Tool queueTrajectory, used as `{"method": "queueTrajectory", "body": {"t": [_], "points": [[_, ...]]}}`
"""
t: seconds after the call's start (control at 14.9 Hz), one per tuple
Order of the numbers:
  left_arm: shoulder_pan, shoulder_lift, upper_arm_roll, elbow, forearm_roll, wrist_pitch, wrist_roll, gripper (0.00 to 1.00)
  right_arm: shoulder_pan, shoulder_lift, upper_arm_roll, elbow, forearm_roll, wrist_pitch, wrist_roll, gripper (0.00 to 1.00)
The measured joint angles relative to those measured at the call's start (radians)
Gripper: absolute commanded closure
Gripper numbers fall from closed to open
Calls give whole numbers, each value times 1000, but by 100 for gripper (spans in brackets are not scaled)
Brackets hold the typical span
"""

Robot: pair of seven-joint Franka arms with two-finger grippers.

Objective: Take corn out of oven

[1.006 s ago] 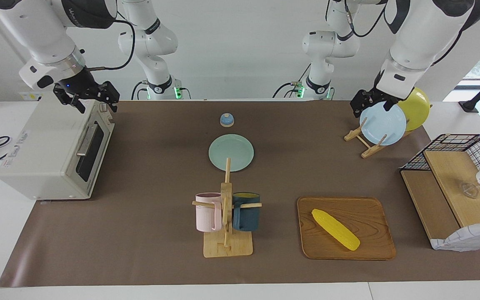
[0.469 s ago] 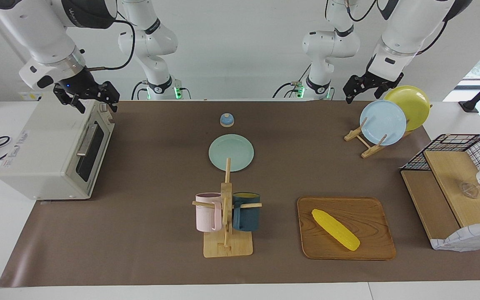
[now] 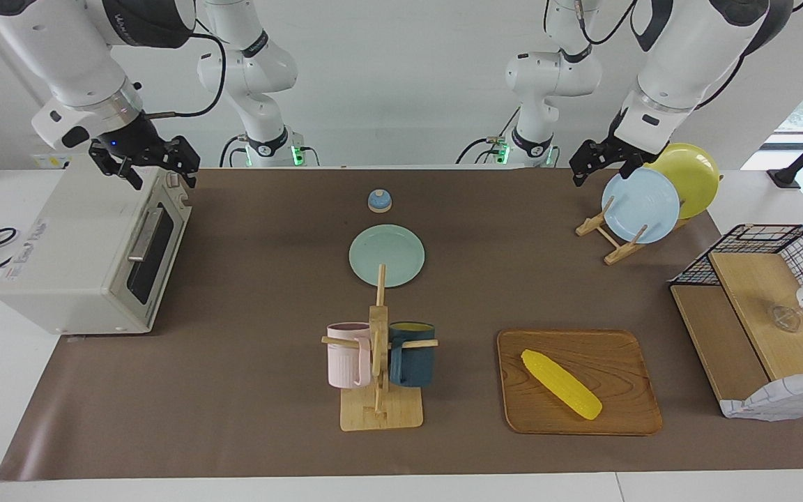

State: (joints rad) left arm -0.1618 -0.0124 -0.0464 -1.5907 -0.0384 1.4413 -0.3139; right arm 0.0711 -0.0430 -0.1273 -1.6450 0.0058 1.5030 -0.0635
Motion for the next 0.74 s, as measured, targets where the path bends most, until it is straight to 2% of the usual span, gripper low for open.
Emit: {"method": "queueTrajectory", "body": {"t": [0.4,0.74], "points": [[1,22,-2,57,-1,-25,0,0,0,0,0,0,0,0,0,0],[1,26,-3,62,-3,-26,0,0,0,0,0,0,0,0,0,0]]}}
